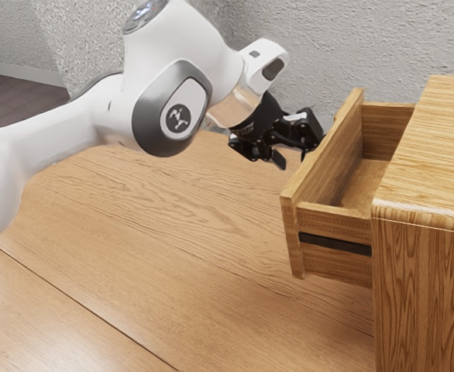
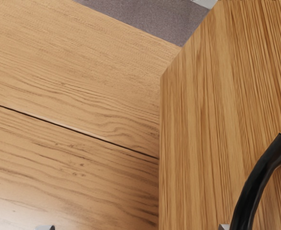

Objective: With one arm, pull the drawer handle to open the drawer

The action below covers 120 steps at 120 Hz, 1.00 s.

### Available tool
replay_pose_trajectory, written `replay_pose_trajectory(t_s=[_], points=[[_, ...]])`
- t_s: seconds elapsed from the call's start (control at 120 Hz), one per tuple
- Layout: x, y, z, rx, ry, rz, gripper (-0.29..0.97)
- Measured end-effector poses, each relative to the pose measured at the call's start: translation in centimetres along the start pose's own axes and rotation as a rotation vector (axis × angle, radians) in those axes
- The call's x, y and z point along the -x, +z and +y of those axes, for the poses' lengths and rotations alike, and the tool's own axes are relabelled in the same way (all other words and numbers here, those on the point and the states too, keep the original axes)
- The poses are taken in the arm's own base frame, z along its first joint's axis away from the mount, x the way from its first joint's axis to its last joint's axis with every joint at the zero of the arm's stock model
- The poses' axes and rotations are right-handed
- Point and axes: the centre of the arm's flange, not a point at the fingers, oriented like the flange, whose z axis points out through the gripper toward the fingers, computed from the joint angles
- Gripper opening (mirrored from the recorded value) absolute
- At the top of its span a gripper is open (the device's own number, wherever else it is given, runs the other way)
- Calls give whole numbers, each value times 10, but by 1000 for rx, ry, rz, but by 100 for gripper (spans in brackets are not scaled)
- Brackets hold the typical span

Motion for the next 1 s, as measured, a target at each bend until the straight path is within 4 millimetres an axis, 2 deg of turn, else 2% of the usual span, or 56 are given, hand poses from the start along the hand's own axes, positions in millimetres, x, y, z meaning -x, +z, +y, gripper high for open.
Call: replay_pose_trajectory(t_s=[0.758,0.792,1.0], points=[[-1,-4,1,12,-3,21,44],[3,-3,6,21,3,13,45],[0,-3,-3,-3,3,21,45]])
